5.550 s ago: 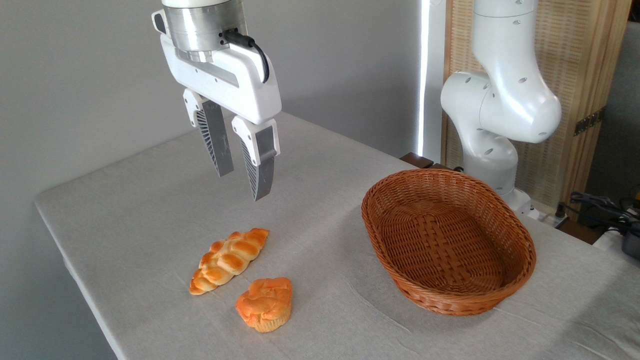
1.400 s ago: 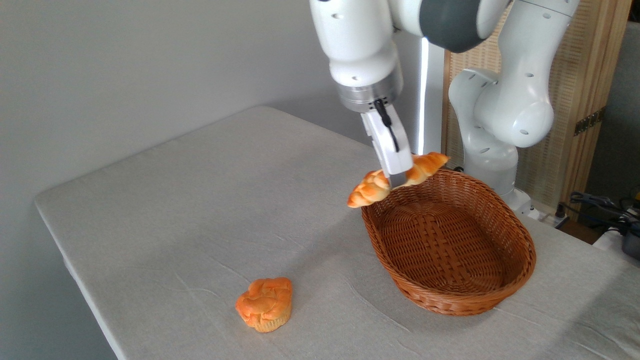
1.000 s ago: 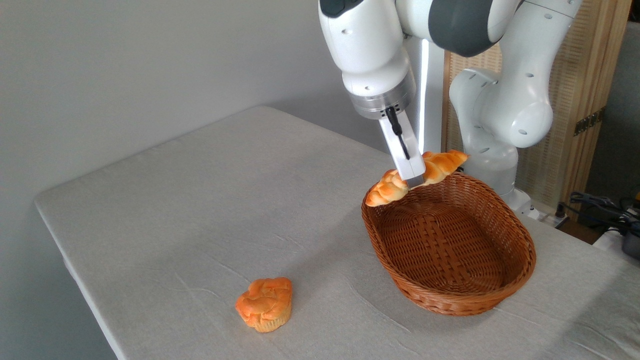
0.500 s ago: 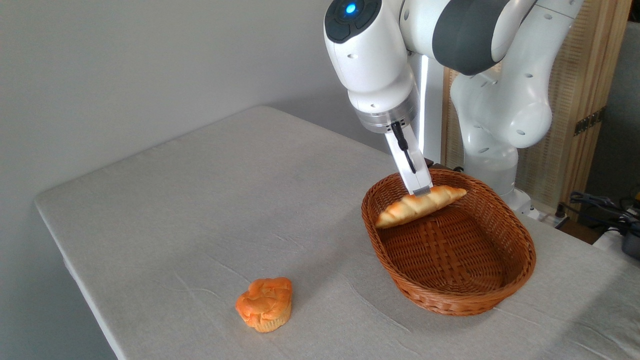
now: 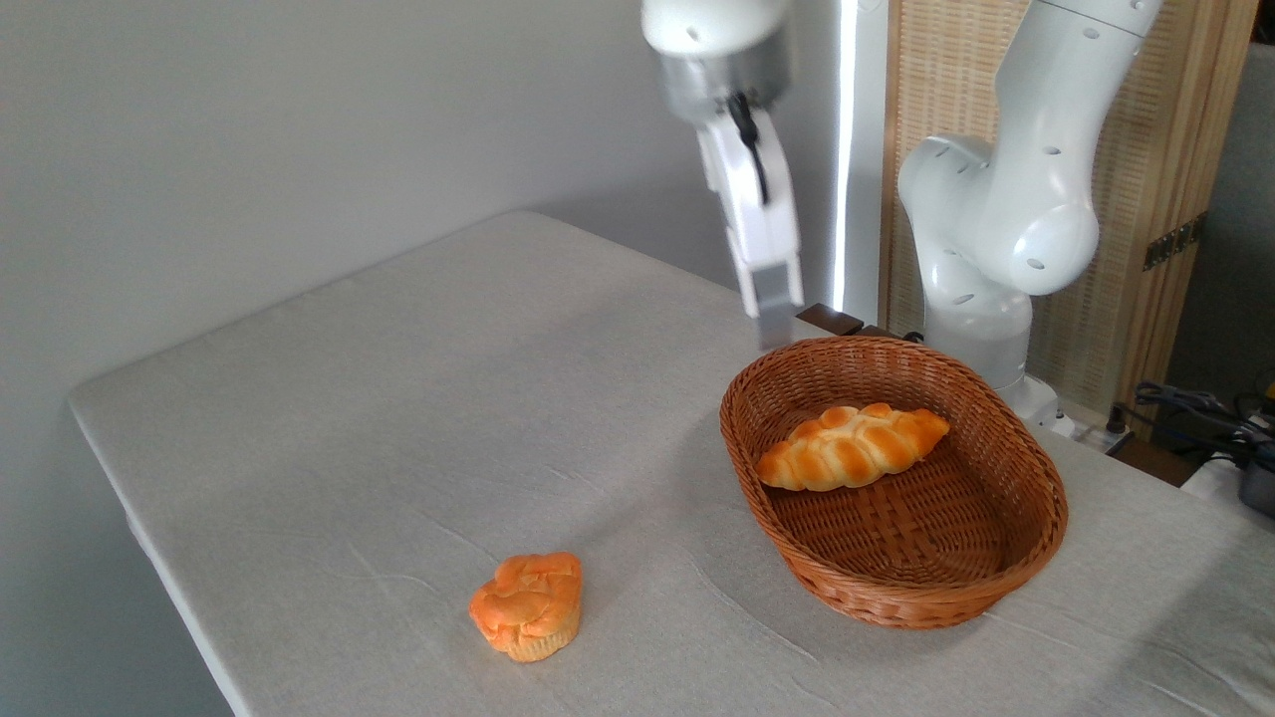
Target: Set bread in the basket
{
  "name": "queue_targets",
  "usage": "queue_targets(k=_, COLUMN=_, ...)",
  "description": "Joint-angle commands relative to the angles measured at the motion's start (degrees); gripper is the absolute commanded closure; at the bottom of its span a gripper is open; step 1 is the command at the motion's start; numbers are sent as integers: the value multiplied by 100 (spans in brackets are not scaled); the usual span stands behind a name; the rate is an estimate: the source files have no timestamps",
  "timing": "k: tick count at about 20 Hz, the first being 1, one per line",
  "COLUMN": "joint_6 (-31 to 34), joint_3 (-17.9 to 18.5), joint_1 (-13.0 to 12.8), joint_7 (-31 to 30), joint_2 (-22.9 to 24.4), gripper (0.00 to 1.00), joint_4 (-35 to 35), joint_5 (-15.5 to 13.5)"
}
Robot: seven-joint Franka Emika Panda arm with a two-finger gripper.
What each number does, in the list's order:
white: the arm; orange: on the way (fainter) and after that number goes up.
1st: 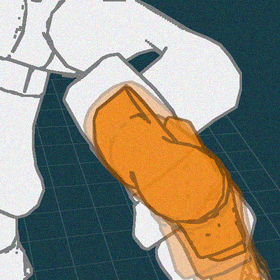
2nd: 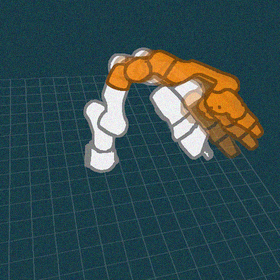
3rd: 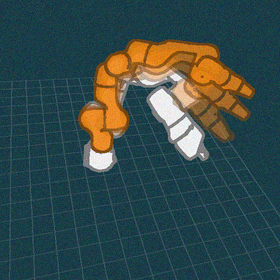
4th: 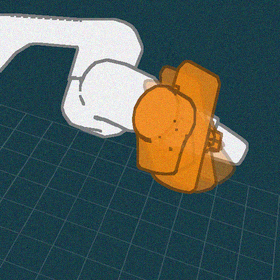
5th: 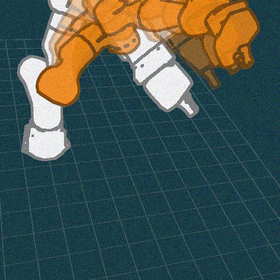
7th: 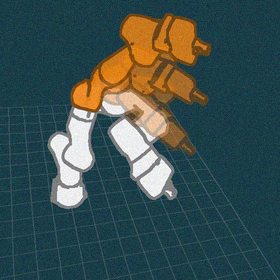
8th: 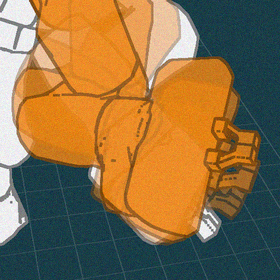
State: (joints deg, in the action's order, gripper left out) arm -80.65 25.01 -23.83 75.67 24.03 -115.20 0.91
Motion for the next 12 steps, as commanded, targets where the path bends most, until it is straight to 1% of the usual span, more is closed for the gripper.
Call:
queue_targets(k=1, joint_6=-20, joint_3=-460, joint_1=211, joint_7=-816, joint_2=-907, gripper=0, joint_4=1051, joint_5=-425)
queue_targets(k=3, joint_6=-12, joint_3=-1126, joint_1=684, joint_7=-905, joint_2=-1233, gripper=0, joint_4=1437, joint_5=-434)
queue_targets(k=4, joint_6=-21, joint_3=-1469, joint_1=999, joint_7=-1001, joint_2=-1382, gripper=0, joint_4=1613, joint_5=-451)
queue_targets(k=5, joint_6=-29, joint_3=-1794, joint_1=1316, joint_7=-1106, joint_2=-1523, gripper=0, joint_4=1806, joint_5=-530)
queue_targets(k=6, joint_6=-90, joint_3=-2007, joint_1=1528, joint_7=-1220, joint_2=-1646, gripper=0, joint_4=2000, joint_5=-661)
queue_targets(k=7, joint_6=-126, joint_3=-2122, joint_1=1643, joint_7=-1413, joint_2=-1760, gripper=0, joint_4=2132, joint_5=-775)
queue_targets(k=8, joint_6=-143, joint_3=-2193, joint_1=1688, joint_7=-1711, joint_2=-1875, gripper=0, joint_4=2264, joint_5=-803)
queue_targets(k=9, joint_6=-231, joint_3=-2280, joint_1=1706, joint_7=-2062, joint_2=-1989, gripper=0, joint_4=2422, joint_5=-803)
queue_targets(k=11, joint_6=-590, joint_3=-2369, joint_1=1715, joint_7=-2748, joint_2=-2078, gripper=0, joint_4=2468, joint_5=-768)
queue_targets(k=12, joint_6=-696, joint_3=-2395, joint_1=1767, joint_7=-2933, joint_2=-2087, gripper=0, joint_4=2459, joint_5=-759)
